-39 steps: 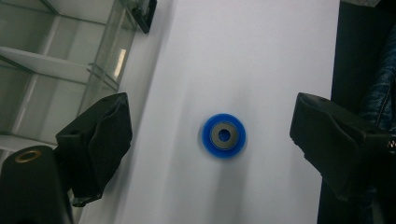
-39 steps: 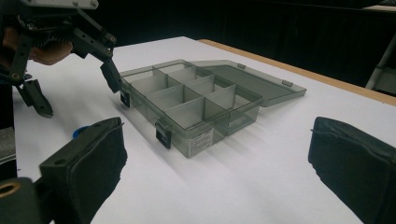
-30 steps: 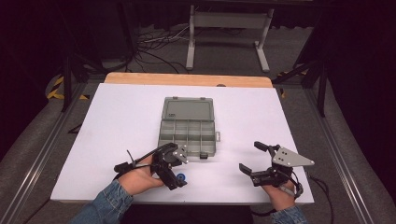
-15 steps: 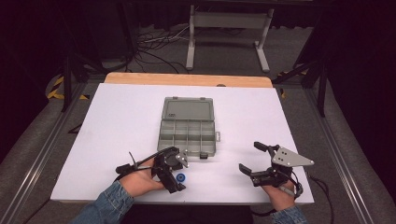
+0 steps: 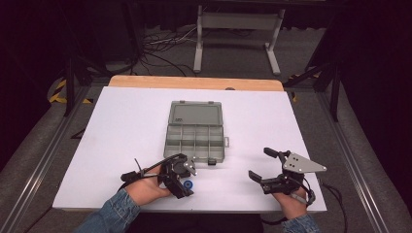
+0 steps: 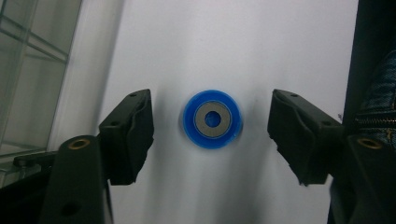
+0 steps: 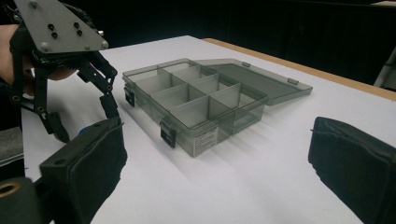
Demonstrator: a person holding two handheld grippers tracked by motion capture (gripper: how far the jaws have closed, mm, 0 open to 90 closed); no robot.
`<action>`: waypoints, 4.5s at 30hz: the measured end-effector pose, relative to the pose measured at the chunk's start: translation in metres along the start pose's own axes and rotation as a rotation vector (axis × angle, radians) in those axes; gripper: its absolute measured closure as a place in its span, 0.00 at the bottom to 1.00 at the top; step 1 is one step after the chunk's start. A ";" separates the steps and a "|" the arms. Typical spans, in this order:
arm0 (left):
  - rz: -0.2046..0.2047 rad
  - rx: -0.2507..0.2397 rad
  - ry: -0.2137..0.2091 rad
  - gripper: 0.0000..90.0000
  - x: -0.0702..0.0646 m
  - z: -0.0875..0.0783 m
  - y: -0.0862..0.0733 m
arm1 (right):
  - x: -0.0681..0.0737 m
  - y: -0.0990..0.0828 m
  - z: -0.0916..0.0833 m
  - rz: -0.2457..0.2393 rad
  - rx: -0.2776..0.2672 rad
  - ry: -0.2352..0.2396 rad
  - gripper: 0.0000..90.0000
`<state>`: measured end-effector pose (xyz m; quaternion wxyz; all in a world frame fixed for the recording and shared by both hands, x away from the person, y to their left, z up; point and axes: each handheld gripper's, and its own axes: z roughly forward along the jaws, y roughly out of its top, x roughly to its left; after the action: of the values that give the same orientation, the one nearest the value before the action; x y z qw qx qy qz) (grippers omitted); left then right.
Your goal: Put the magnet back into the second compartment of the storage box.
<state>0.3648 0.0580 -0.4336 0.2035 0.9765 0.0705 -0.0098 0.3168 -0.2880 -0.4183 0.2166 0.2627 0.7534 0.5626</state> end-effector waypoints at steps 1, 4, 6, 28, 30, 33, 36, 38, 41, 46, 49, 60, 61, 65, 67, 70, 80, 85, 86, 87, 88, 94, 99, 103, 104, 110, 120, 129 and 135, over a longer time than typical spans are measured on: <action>0.000 0.005 0.000 0.39 0.000 0.000 0.000 | 0.000 0.000 0.000 -0.001 0.001 0.001 0.05; 0.008 0.010 0.006 0.43 -0.001 0.000 0.000 | 0.000 0.000 0.001 -0.005 -0.001 0.003 0.05; 0.015 0.013 0.004 0.47 -0.001 -0.001 0.000 | 0.000 0.000 0.000 -0.001 0.000 0.003 0.05; 0.059 0.039 0.012 0.69 -0.004 -0.004 0.002 | -0.001 -0.001 0.002 0.006 0.005 0.007 0.05; 0.061 0.041 0.014 0.69 -0.005 -0.005 0.003 | -0.001 -0.001 0.002 0.004 0.006 0.007 0.05; 0.072 0.036 0.014 0.69 -0.006 -0.008 0.004 | -0.001 -0.001 0.002 0.005 0.005 0.006 0.05; 0.072 0.027 0.021 0.69 -0.007 -0.014 0.005 | -0.001 -0.001 0.002 0.006 0.004 0.005 0.05; 0.077 0.015 0.022 0.69 -0.008 -0.019 0.007 | -0.001 -0.001 0.002 0.005 0.005 0.004 0.05; 0.070 0.001 0.028 0.69 -0.009 -0.025 0.009 | 0.000 -0.001 0.002 0.004 0.005 0.006 0.05; 0.078 -0.013 0.029 0.69 -0.008 -0.034 0.010 | -0.001 -0.001 0.002 0.005 0.003 0.004 0.05; 0.074 -0.030 0.034 0.69 -0.009 -0.040 0.012 | -0.001 -0.001 0.002 0.005 0.004 0.005 0.05; 0.087 -0.050 0.055 0.69 -0.007 -0.058 0.018 | -0.001 -0.001 0.001 0.005 0.001 0.004 0.05; 0.087 -0.050 0.057 0.69 -0.006 -0.060 0.019 | -0.001 -0.001 0.001 0.002 0.000 0.004 0.05; 0.088 -0.058 0.061 0.69 -0.006 -0.064 0.021 | -0.001 -0.001 0.001 0.003 0.000 0.004 0.05; 0.083 -0.067 0.062 0.69 -0.004 -0.066 0.021 | -0.001 0.000 0.001 0.004 0.006 0.004 0.05; 0.078 -0.073 0.072 0.69 0.000 -0.069 0.022 | -0.001 0.000 0.001 0.004 0.002 0.006 0.05; 0.020 -0.088 0.103 0.69 0.021 -0.079 0.026 | -0.001 0.000 0.001 0.004 0.001 0.005 0.05; 0.009 -0.095 0.113 0.69 0.028 -0.082 0.029 | -0.001 0.000 0.001 0.000 0.001 0.003 0.05; 0.000 -0.103 0.114 0.69 0.030 -0.082 0.029 | -0.001 0.000 0.001 0.004 0.003 0.003 0.05; -0.008 -0.105 0.120 0.69 0.031 -0.082 0.030 | -0.001 0.000 0.001 0.004 0.002 0.003 0.05; -0.007 -0.105 0.122 0.69 0.033 -0.082 0.030 | -0.001 0.000 0.001 0.000 0.000 0.002 0.05; -0.035 -0.108 0.135 0.69 0.047 -0.082 0.034 | -0.001 0.000 0.000 0.002 -0.002 0.001 0.05; -0.065 -0.110 0.147 0.69 0.061 -0.082 0.036 | -0.002 0.000 0.000 0.002 -0.002 0.001 0.05; -0.089 -0.114 0.157 0.69 0.069 -0.082 0.038 | -0.002 -0.001 0.000 0.005 -0.005 0.004 0.05; -0.088 -0.113 0.159 0.69 0.072 -0.082 0.039 | -0.002 -0.001 0.000 0.006 -0.004 0.004 0.05; -0.127 -0.119 0.165 0.69 0.085 -0.079 0.040 | -0.002 -0.001 0.000 0.009 -0.006 0.006 0.05; -0.171 -0.107 0.179 0.69 0.107 -0.073 0.043 | -0.003 -0.001 0.000 0.009 -0.004 0.006 0.05; -0.207 -0.110 0.175 0.69 0.121 -0.065 0.041 | -0.003 -0.001 0.000 0.008 -0.004 0.009 0.05; -0.225 -0.113 0.181 0.69 0.129 -0.062 0.040 | -0.003 -0.001 0.000 0.008 -0.004 0.009 0.05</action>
<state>0.4973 0.0639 -0.3676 0.2488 0.9462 0.1981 0.0594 0.3189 -0.2898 -0.4193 0.2114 0.2628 0.7522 0.5660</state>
